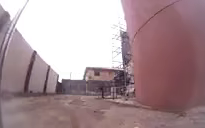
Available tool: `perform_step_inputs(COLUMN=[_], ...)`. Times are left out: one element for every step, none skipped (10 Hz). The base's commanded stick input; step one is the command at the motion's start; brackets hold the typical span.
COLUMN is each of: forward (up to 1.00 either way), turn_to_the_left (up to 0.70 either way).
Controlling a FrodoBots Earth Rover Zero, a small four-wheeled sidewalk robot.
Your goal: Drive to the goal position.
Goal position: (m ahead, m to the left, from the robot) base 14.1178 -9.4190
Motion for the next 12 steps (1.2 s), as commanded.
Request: perform_step_inputs(forward=[0.84,0.84,0.84,0.84,0.84,0.84,0.84,0.84,0.84,0.84,0.84,0.84], turn_to_the_left=[0.03,0.03,0.03,0.03,0.03,0.03,0.03,-0.09,-0.30,-0.15,0.03,0.03])
